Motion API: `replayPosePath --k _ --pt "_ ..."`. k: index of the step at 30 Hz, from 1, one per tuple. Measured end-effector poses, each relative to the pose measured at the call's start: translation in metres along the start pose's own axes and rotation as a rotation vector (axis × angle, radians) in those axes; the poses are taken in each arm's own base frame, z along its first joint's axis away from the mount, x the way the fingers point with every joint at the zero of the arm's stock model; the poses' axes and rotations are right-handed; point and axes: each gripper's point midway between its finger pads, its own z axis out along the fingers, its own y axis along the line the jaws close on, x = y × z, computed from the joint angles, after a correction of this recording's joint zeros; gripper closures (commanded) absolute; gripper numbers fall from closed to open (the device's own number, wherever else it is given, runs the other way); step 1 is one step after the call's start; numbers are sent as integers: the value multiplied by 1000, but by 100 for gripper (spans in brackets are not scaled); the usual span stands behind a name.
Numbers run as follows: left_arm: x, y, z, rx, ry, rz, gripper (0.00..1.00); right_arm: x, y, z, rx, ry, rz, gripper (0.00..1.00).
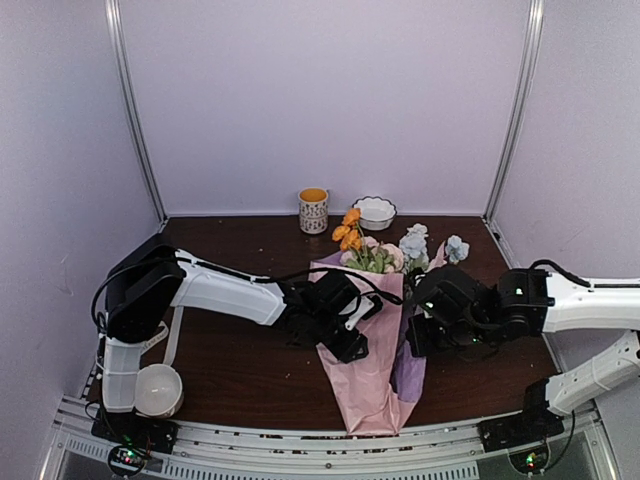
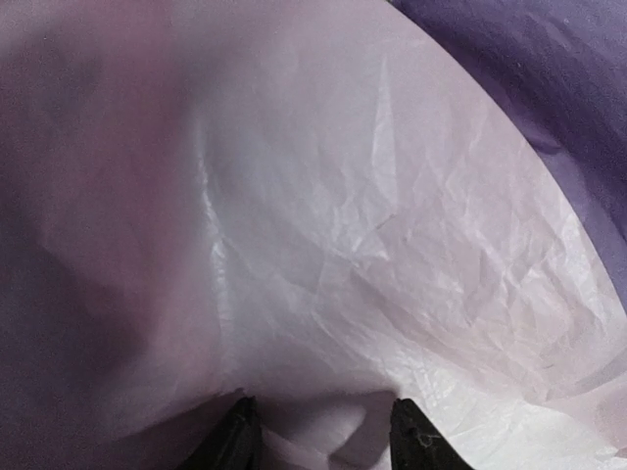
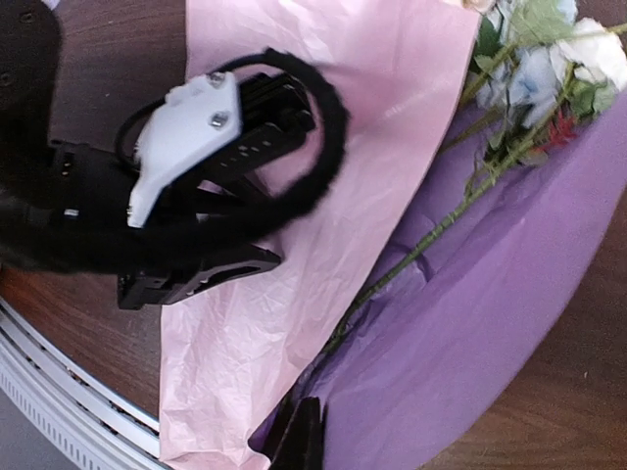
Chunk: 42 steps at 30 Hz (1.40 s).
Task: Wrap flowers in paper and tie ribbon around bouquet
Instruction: Fold the two-thirds-folded wrapping paper at the center of the board.
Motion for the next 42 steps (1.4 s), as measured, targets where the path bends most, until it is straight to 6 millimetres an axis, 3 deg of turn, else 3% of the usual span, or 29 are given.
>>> replayPosePath --k 5,9,20,24,30,32,38,42 --pt "-2 -4 2 27 -25 -11 52 -12 25 -1 -111 -36 22 100" --pt "-7 -9 4 67 -70 -31 52 -16 45 10 -218 -48 61 100" --pt "-6 -14 1 118 -131 -100 52 0 55 63 -240 42 99 100" --pt "-2 -7 -12 82 -110 -143 52 11 52 79 -217 81 96 100" --pt "2 -12 -45 94 -125 -174 51 3 60 79 -257 66 68 100" --pt "5 -10 -60 90 -131 -193 51 6 56 88 -233 88 57 100" --pt "-2 11 -101 21 -219 -245 48 39 30 112 -106 218 10 100" --pt "11 41 -103 -66 -225 -333 46 36 29 110 -78 232 -24 100"
